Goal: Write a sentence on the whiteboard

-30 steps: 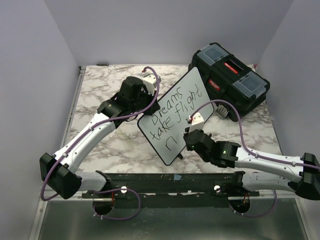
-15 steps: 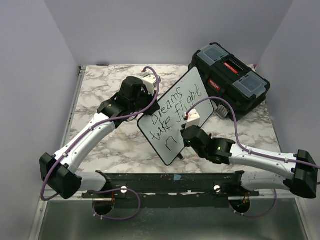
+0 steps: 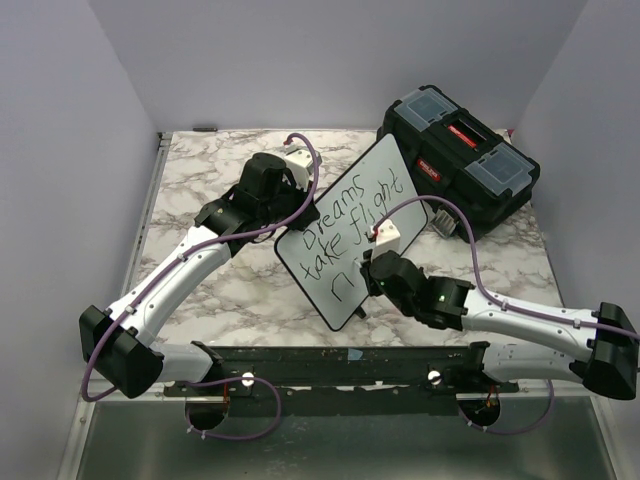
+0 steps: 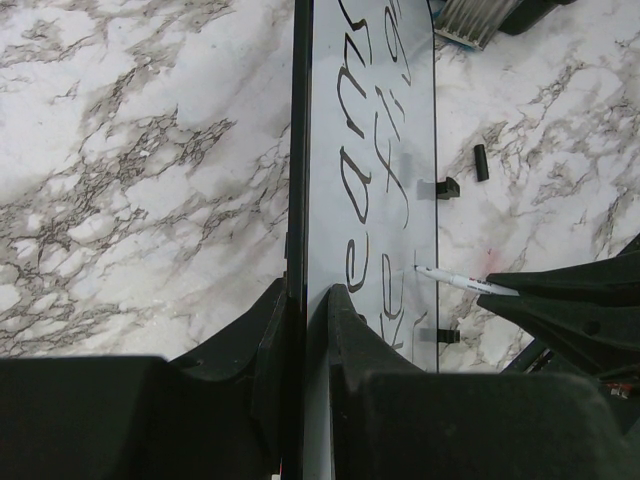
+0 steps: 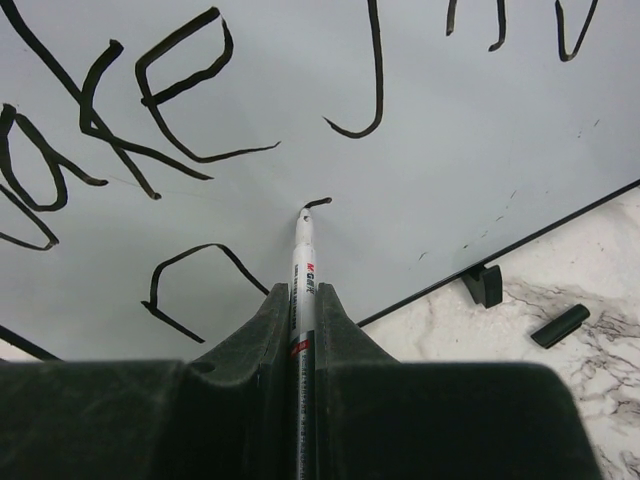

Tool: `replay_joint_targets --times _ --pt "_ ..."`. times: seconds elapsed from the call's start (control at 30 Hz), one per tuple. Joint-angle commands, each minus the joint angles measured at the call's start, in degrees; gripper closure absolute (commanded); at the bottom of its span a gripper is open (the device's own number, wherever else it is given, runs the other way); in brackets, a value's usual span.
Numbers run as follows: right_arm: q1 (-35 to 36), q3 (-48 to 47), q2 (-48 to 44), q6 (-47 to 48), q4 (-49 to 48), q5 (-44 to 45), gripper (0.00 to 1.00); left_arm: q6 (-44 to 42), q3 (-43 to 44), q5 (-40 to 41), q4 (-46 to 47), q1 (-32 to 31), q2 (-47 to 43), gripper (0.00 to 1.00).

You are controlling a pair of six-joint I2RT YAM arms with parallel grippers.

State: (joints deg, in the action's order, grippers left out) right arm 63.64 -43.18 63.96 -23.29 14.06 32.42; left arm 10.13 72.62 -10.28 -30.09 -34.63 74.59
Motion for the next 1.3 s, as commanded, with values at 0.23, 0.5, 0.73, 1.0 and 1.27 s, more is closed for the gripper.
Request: replay_joint_targets --times 0.23,0.5,0.73,1.0,1.27 --pt "0.0 3.7 -0.8 -3.8 -2.1 -6.5 0.99 -5.3 -2.9 5.5 -10.3 -1.0 2.7 1.0" --pt "0.1 4.9 -0.7 -5.1 -0.9 -5.5 0.99 -5.3 -2.9 5.5 -10.2 -1.1 2.6 1.0" --pt "0.0 5.1 -0.5 -6.0 1.0 -3.4 0.99 -5.3 -2.9 5.5 -10.3 -1.1 2.7 1.0" --pt "0.0 3.8 0.2 -5.9 2.7 -0.4 0.99 -5.3 -2.9 5.5 -10.3 -1.0 2.6 1.0" --pt "0.0 0.3 1.8 -3.8 3.2 2.0 0.99 -5.3 -2.9 5.4 -10.3 -1.0 2.3 1.0"
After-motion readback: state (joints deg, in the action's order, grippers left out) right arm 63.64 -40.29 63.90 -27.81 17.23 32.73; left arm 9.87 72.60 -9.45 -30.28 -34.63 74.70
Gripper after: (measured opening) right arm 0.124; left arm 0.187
